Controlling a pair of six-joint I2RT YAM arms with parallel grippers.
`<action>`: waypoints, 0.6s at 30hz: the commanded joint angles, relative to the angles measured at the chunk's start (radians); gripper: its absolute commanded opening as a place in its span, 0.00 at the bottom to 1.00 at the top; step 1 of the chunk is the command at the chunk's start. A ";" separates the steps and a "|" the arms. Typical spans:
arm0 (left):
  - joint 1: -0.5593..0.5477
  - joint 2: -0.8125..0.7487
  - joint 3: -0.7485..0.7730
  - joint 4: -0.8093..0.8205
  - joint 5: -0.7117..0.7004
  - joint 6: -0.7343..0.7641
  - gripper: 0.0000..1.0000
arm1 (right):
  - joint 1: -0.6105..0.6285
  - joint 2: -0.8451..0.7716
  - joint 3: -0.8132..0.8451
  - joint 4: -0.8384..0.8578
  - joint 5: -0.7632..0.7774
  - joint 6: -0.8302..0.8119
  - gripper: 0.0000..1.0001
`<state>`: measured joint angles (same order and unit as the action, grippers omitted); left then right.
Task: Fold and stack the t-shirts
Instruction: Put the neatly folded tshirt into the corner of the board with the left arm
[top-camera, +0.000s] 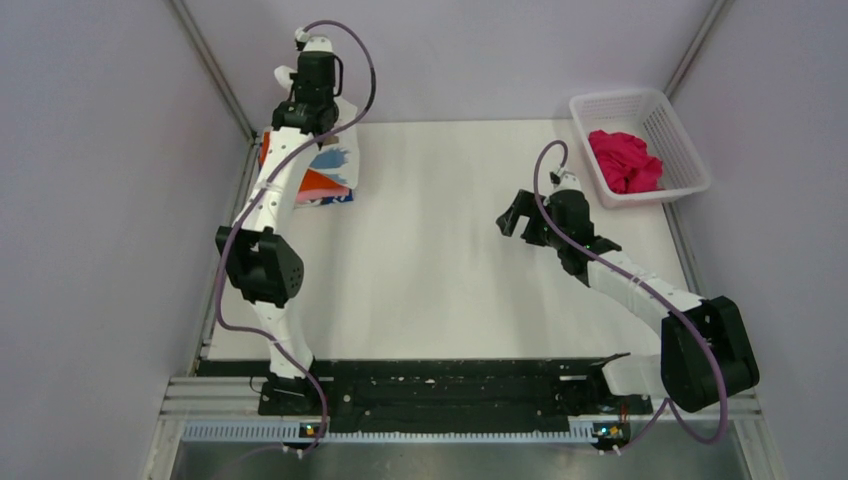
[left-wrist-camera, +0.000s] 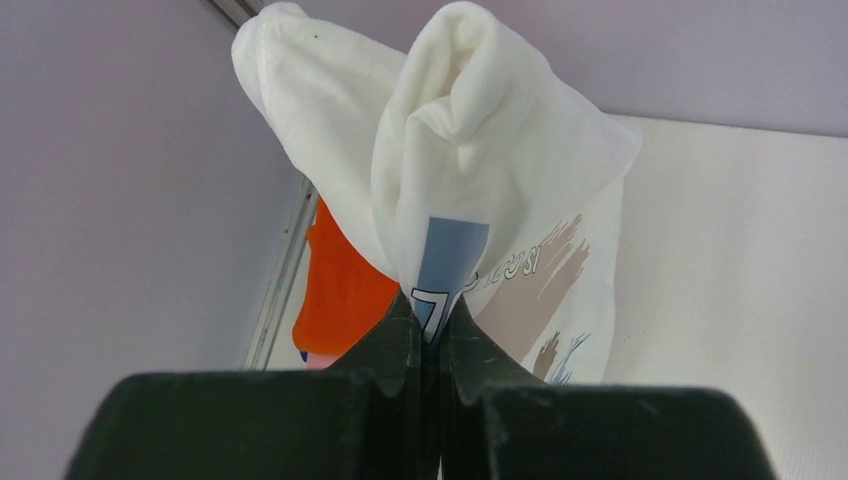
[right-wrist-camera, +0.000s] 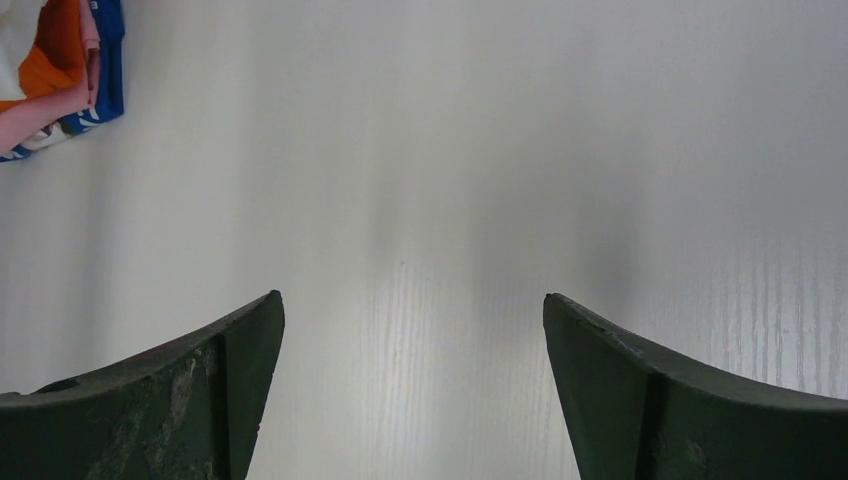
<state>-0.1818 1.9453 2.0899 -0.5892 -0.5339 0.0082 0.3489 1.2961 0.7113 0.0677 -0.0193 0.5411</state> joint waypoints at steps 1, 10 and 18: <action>0.027 -0.039 0.093 0.040 0.008 0.033 0.00 | -0.011 -0.009 0.028 0.009 0.012 -0.015 0.99; 0.078 -0.016 0.109 0.044 0.007 0.066 0.00 | -0.010 0.001 0.034 -0.001 0.010 -0.020 0.99; 0.102 0.045 0.155 0.037 0.079 0.049 0.00 | -0.011 0.014 0.047 -0.011 0.010 -0.024 0.99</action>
<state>-0.0849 1.9640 2.1719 -0.6037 -0.4957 0.0570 0.3489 1.3041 0.7143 0.0505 -0.0193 0.5354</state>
